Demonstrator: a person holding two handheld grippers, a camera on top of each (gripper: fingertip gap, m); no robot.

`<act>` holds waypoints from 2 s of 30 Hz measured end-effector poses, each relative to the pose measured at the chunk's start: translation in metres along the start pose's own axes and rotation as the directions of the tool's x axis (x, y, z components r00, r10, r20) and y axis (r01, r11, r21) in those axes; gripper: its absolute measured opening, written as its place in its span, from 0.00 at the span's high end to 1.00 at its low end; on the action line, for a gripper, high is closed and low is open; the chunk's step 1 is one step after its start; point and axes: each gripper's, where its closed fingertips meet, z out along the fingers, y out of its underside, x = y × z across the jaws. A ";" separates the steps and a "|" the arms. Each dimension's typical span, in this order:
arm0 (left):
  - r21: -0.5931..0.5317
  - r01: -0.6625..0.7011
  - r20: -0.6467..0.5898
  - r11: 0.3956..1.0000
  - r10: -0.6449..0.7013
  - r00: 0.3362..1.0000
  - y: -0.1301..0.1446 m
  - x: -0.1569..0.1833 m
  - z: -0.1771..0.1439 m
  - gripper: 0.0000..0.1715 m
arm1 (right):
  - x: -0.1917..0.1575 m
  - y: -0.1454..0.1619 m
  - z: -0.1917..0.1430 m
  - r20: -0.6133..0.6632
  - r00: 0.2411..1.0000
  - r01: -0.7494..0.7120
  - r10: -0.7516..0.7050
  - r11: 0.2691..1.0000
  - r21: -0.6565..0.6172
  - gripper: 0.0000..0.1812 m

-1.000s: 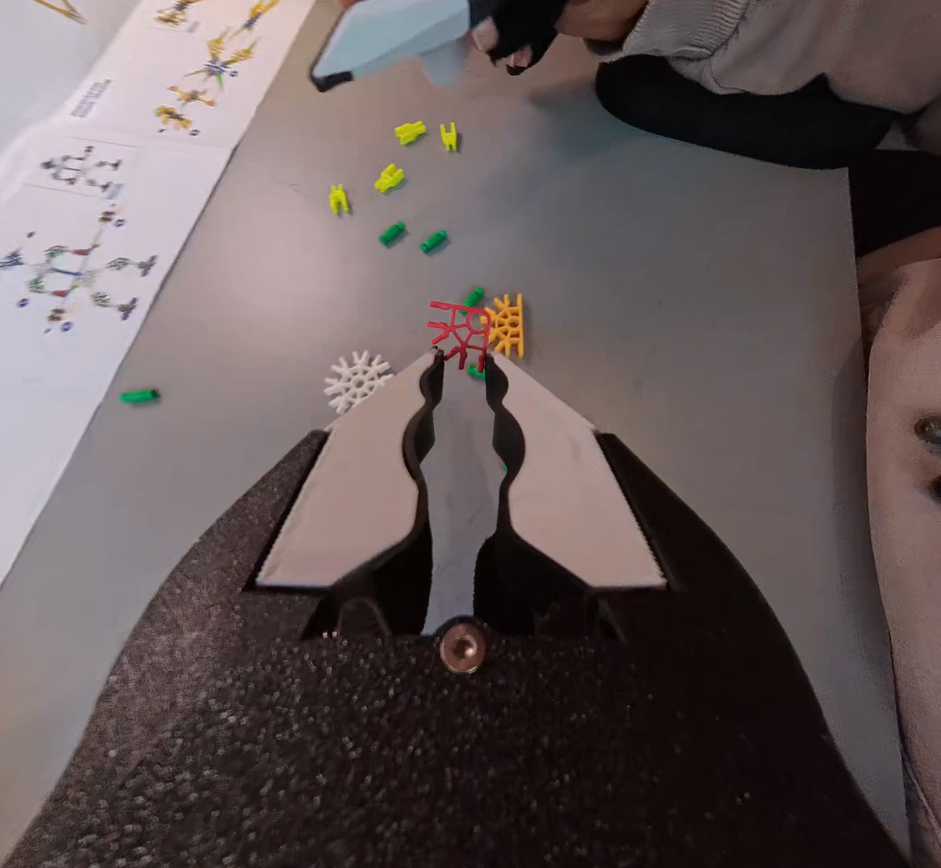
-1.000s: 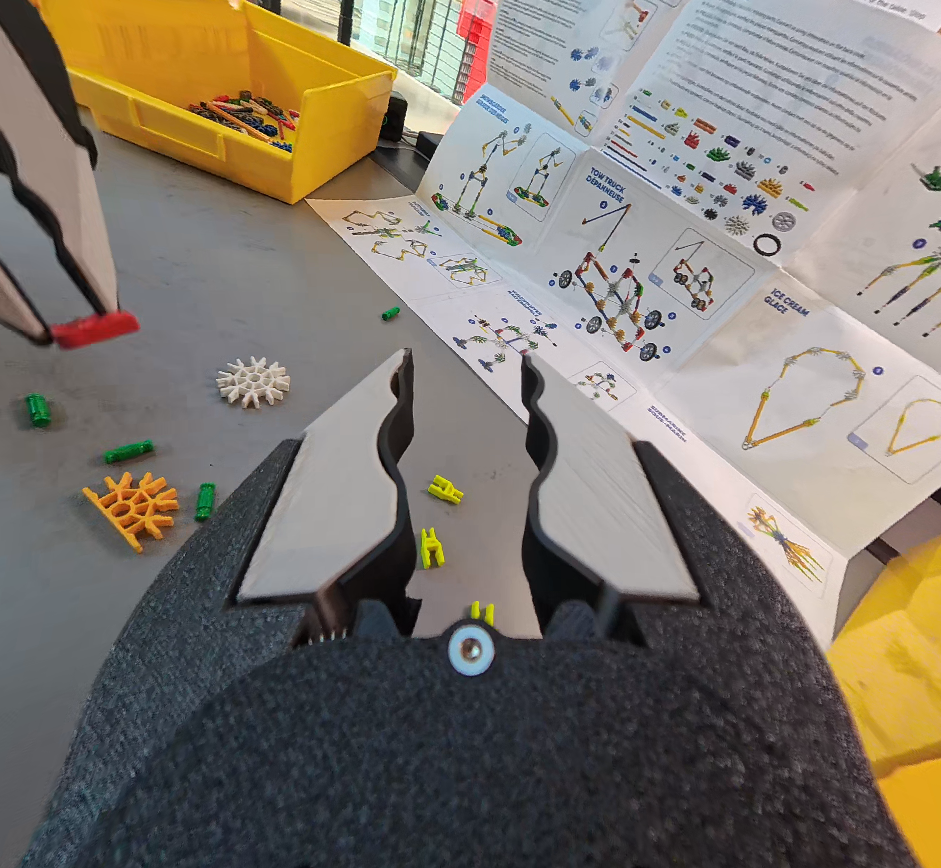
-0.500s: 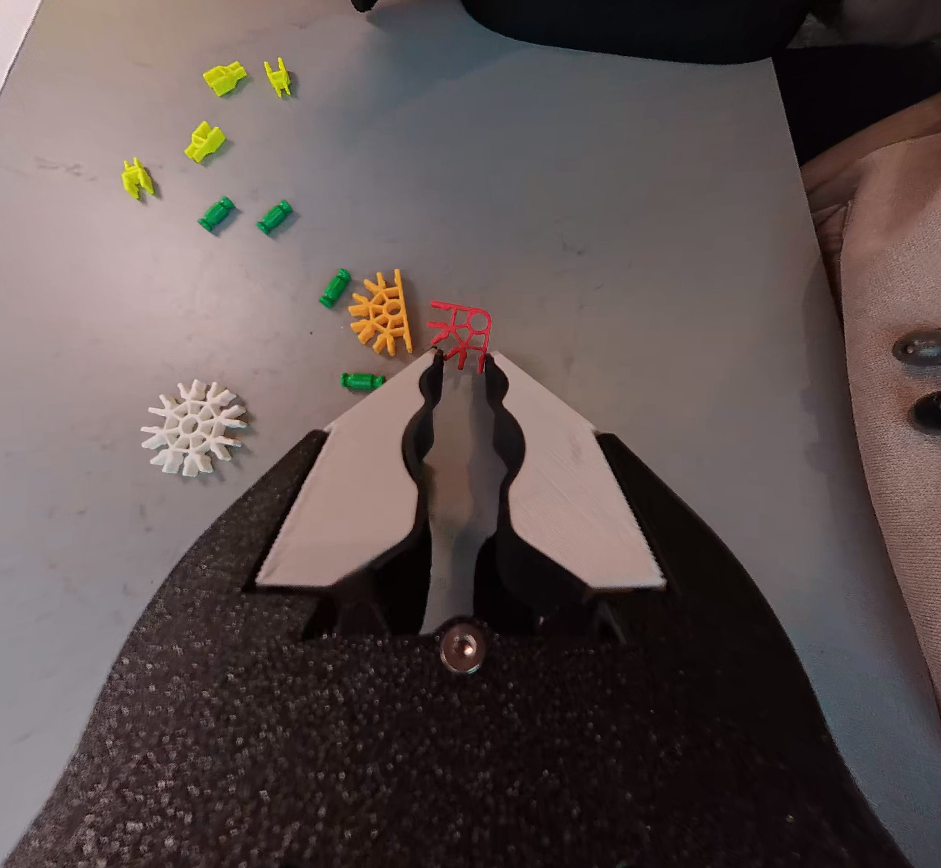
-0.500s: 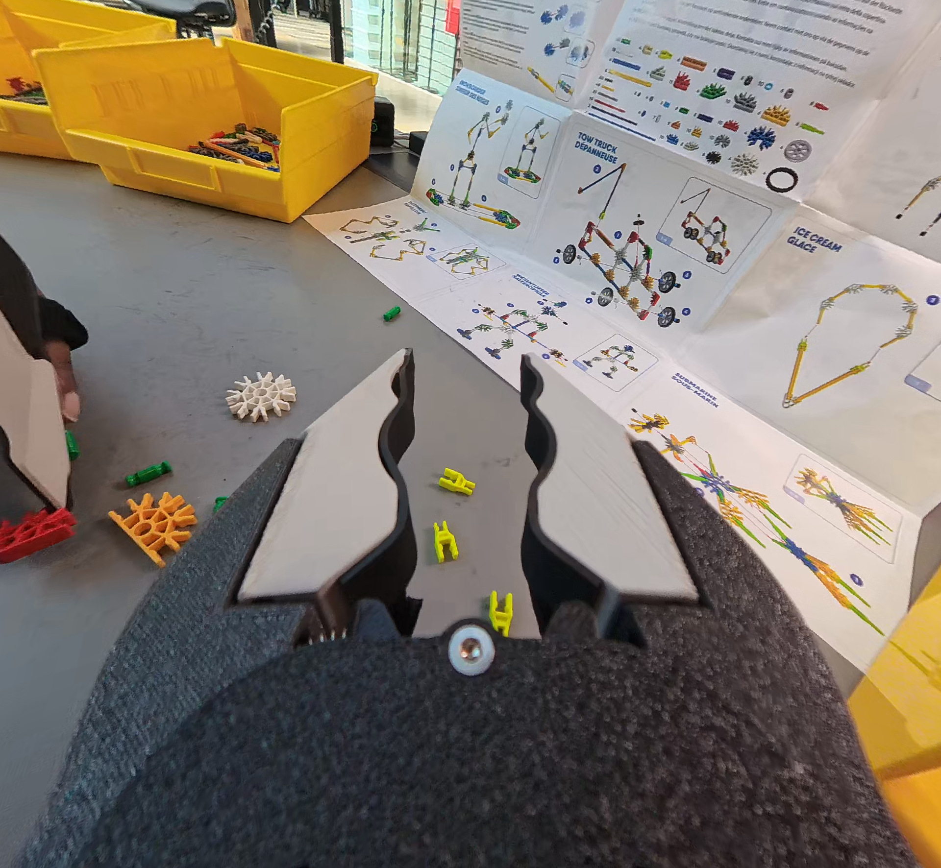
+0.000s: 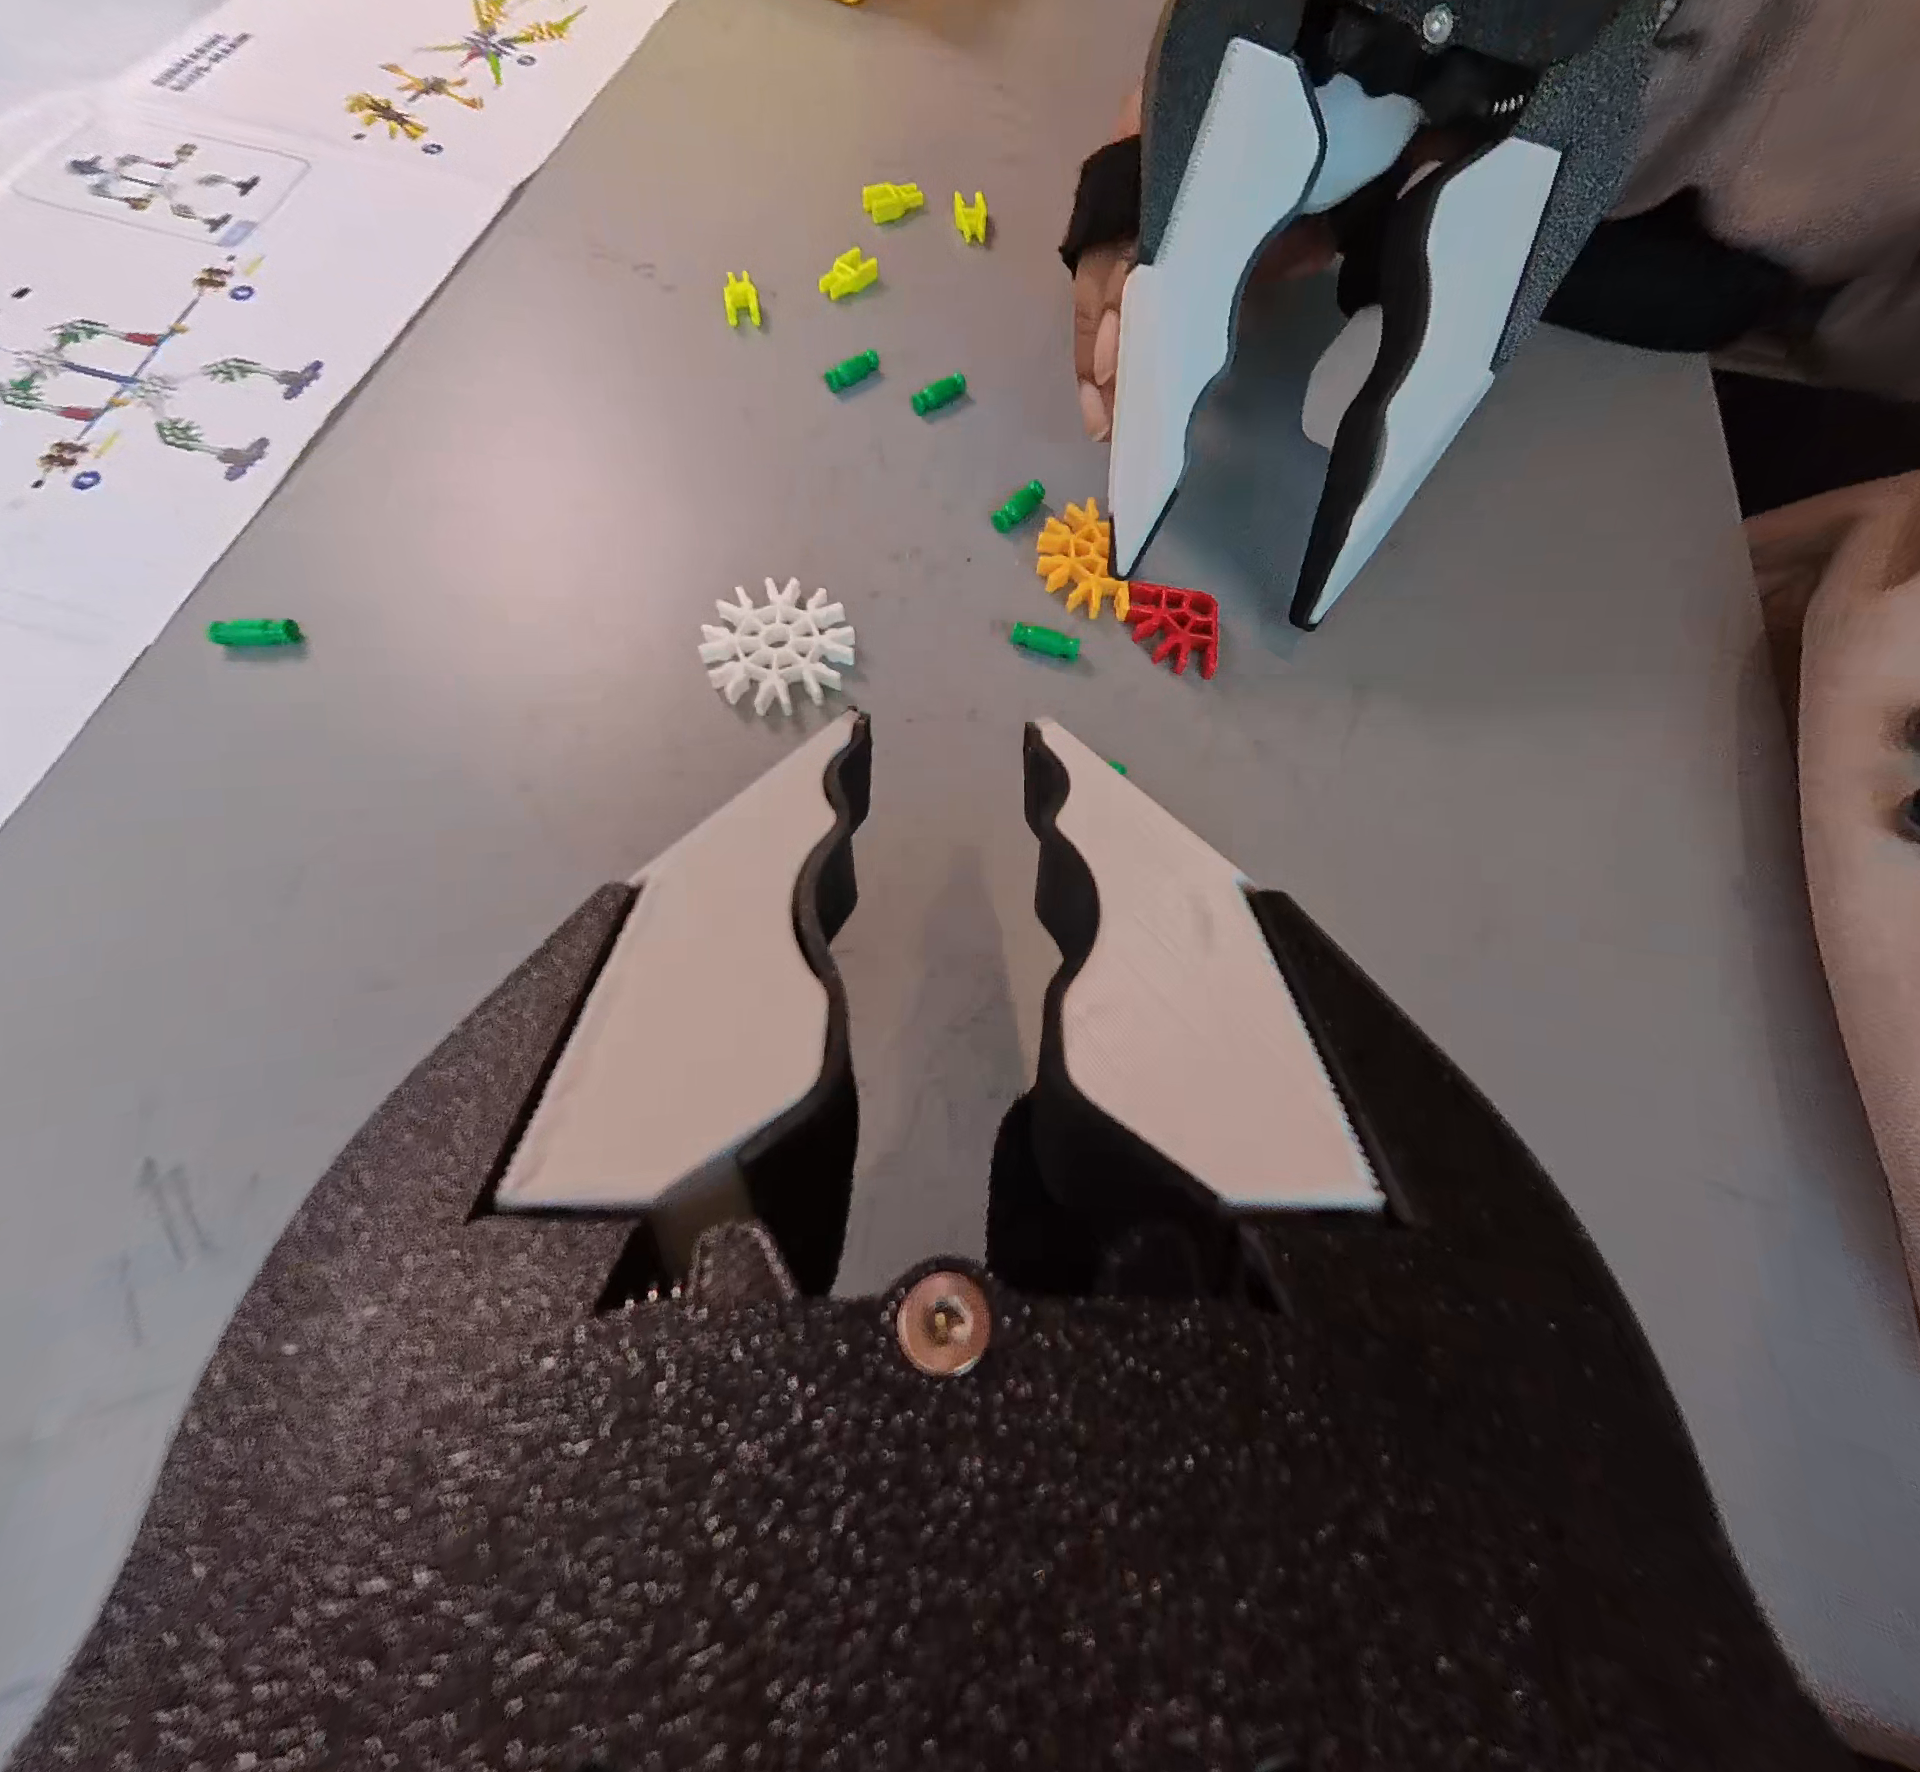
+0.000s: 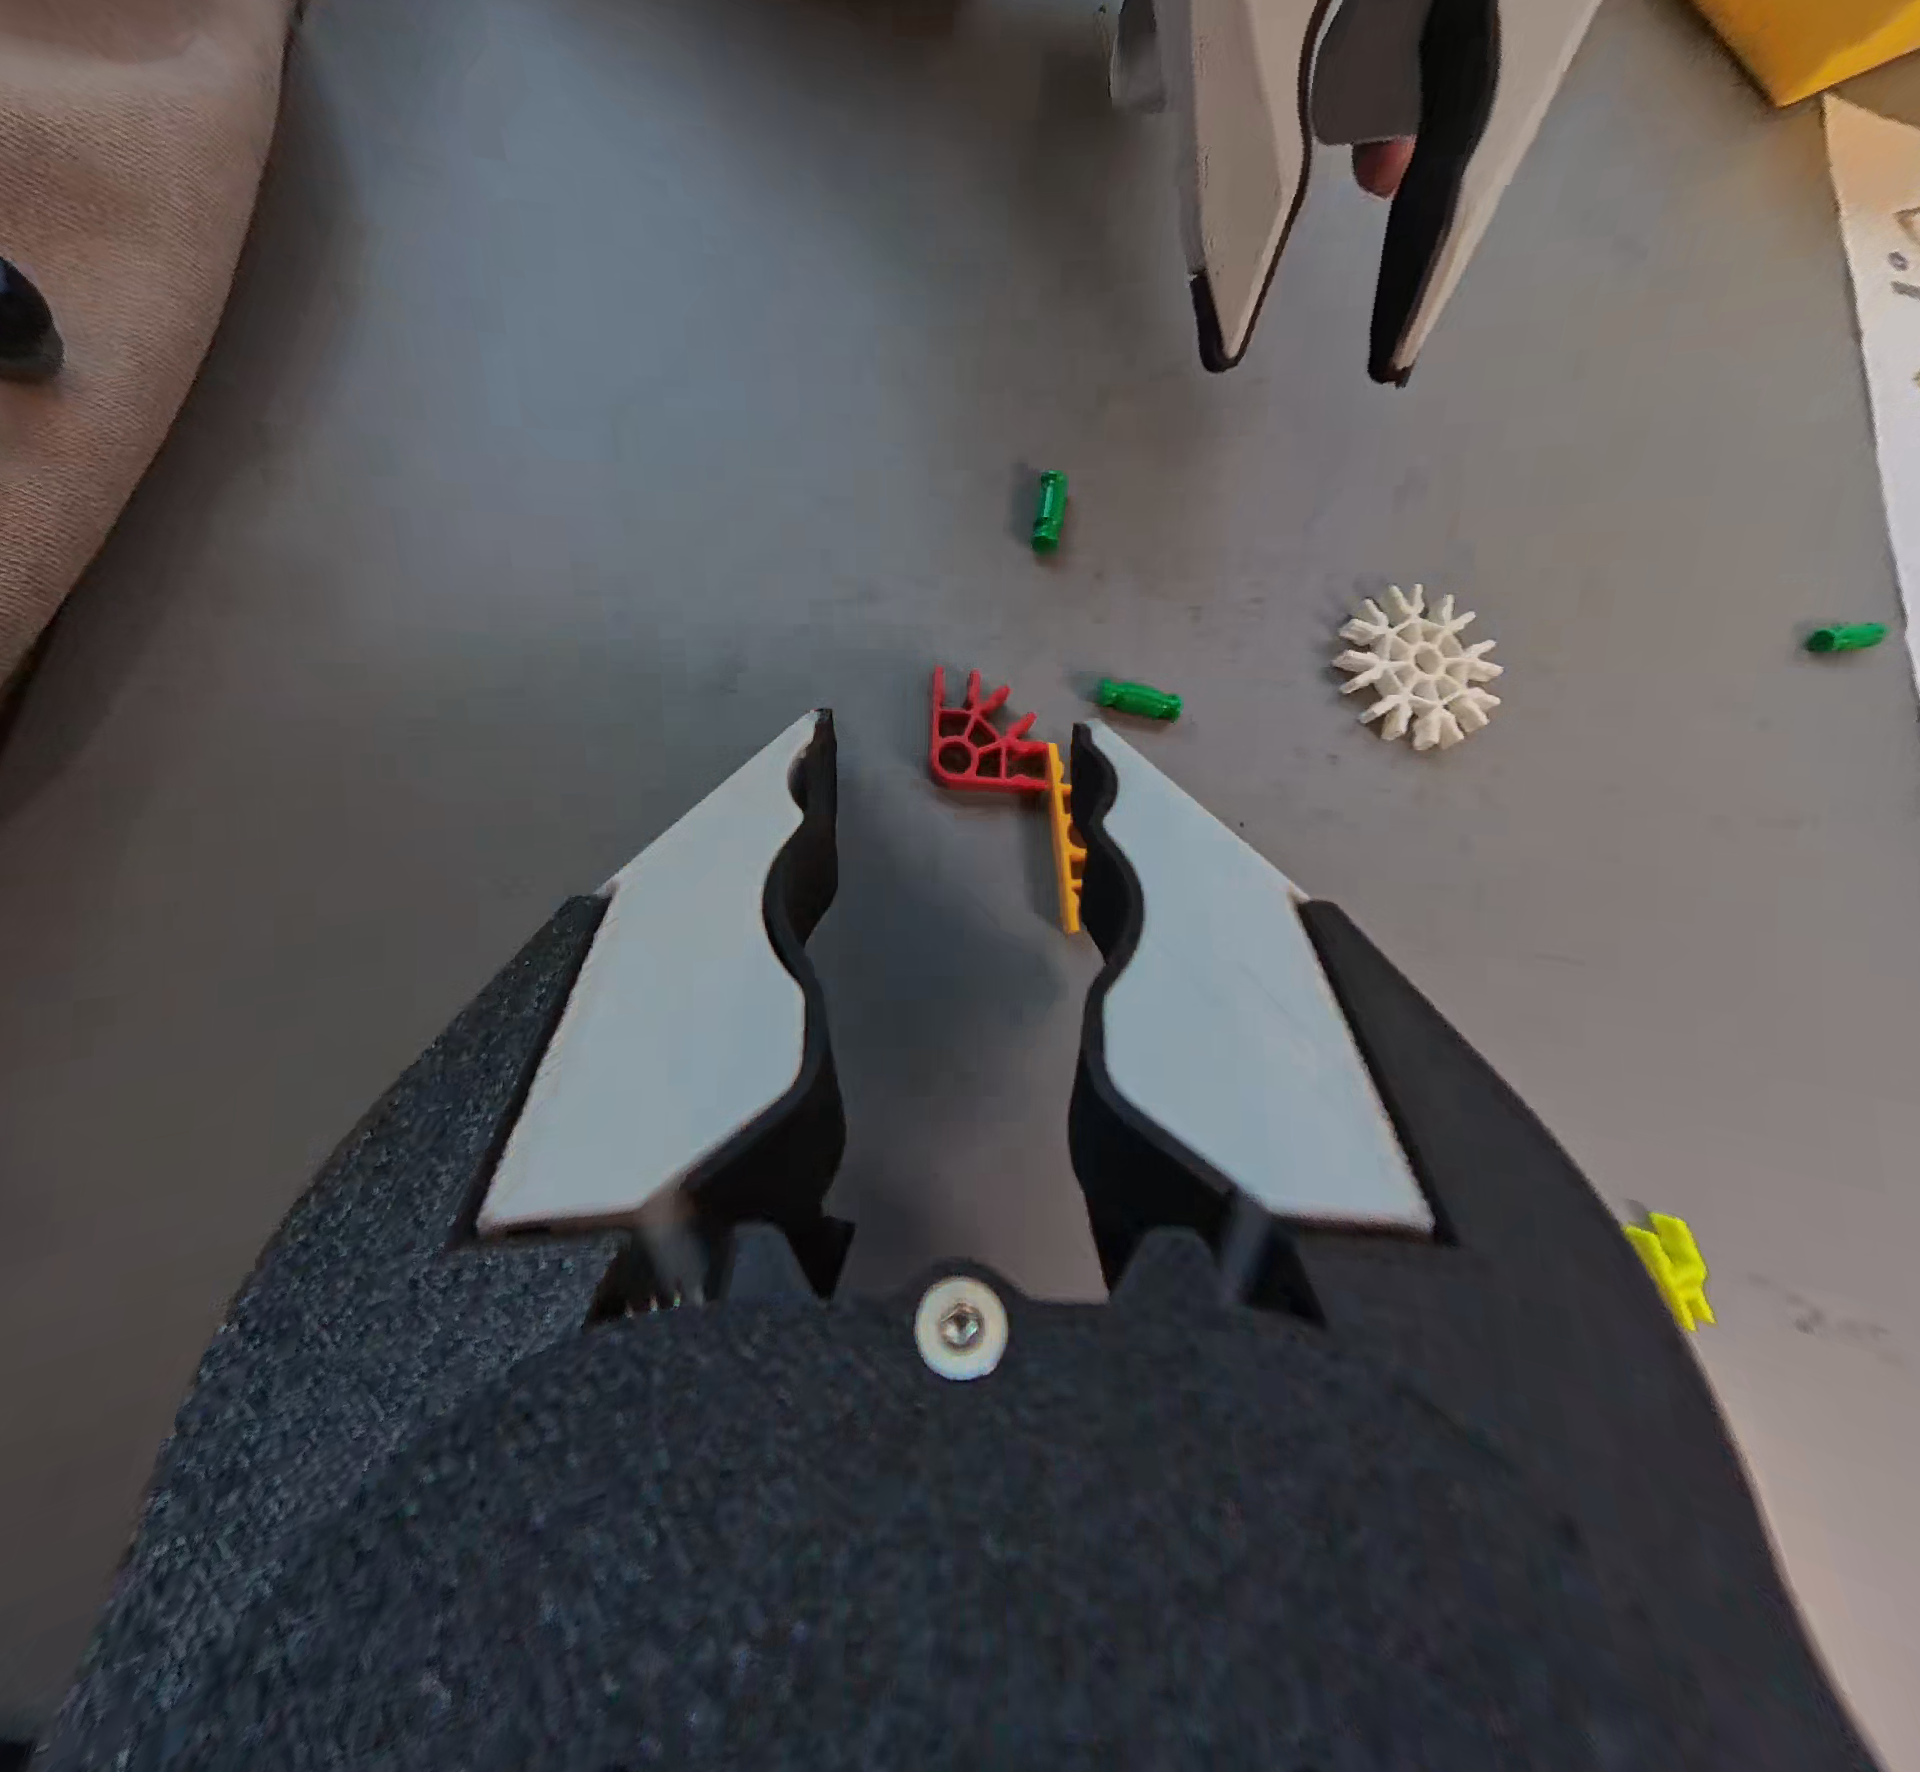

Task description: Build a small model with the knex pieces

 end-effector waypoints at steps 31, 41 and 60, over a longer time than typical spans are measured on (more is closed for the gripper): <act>-0.194 -0.110 -0.134 0.975 0.084 0.987 0.037 0.032 0.023 0.91 | 0.167 0.115 -0.136 -0.720 0.519 -0.495 0.461 0.848 0.186 0.88; -0.195 -0.118 -0.121 0.974 0.096 0.988 0.036 0.032 0.024 0.93 | 0.165 0.136 -0.121 -0.717 0.499 -0.571 0.486 0.807 0.150 0.82; -0.178 -0.093 -0.139 0.980 0.069 0.988 0.036 0.033 0.025 0.97 | 0.022 0.023 -0.014 -0.041 0.990 -0.137 0.136 0.990 -0.019 0.79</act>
